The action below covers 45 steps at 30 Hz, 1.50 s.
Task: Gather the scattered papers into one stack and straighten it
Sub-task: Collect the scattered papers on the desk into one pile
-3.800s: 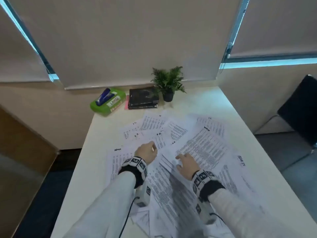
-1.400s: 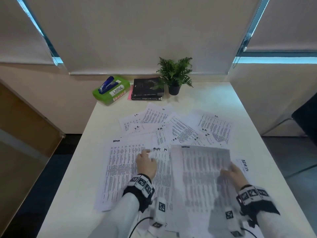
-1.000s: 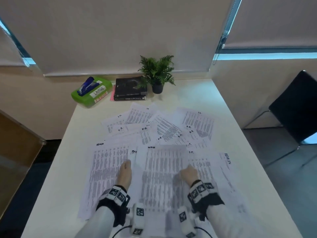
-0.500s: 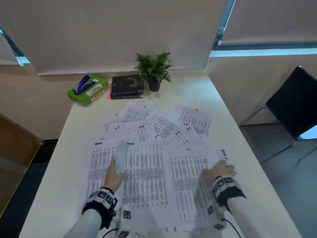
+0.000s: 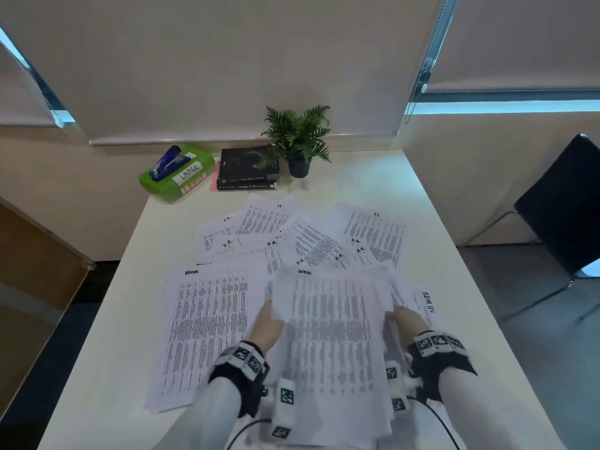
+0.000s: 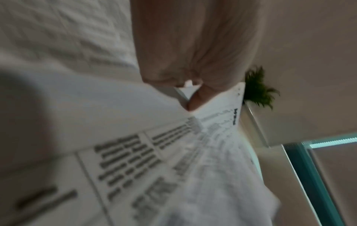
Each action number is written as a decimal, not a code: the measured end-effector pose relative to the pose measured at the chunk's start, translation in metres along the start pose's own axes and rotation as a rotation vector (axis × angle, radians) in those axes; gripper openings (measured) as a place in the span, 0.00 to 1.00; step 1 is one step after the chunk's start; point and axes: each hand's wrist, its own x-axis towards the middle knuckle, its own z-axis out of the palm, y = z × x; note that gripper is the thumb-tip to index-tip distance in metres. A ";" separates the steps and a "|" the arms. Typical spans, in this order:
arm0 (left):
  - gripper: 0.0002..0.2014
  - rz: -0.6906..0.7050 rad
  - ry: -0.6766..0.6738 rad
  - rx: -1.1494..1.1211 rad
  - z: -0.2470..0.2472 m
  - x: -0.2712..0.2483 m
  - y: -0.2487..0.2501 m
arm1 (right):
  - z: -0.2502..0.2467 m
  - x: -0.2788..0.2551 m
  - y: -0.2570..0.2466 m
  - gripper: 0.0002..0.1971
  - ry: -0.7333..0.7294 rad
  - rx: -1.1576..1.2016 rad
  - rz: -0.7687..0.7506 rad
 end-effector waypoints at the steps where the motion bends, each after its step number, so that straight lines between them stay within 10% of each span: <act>1: 0.33 -0.007 0.037 0.040 0.011 0.001 0.002 | 0.002 -0.009 -0.001 0.22 -0.029 0.167 -0.006; 9: 0.22 -0.052 0.207 0.199 0.048 -0.011 0.023 | -0.007 0.019 0.012 0.40 -0.109 0.054 -0.048; 16: 0.20 0.033 0.136 0.252 0.072 -0.011 0.025 | -0.068 0.047 -0.005 0.08 0.047 -0.315 -0.043; 22: 0.29 -0.230 0.092 0.046 0.105 0.003 0.024 | -0.061 0.070 0.010 0.10 0.205 -0.652 -0.040; 27: 0.32 -0.283 0.075 -0.040 0.115 0.005 0.033 | -0.058 0.069 0.021 0.20 0.141 -0.407 -0.107; 34: 0.25 -0.079 -0.009 0.482 0.127 -0.018 0.049 | -0.067 0.057 0.004 0.15 0.180 -0.384 -0.096; 39: 0.08 -0.017 0.012 0.160 0.121 -0.021 0.025 | -0.075 0.034 -0.034 0.18 0.080 -0.258 -0.294; 45: 0.23 -0.306 0.083 -0.056 0.104 -0.028 -0.002 | -0.024 0.057 -0.048 0.12 -0.076 -0.562 -0.300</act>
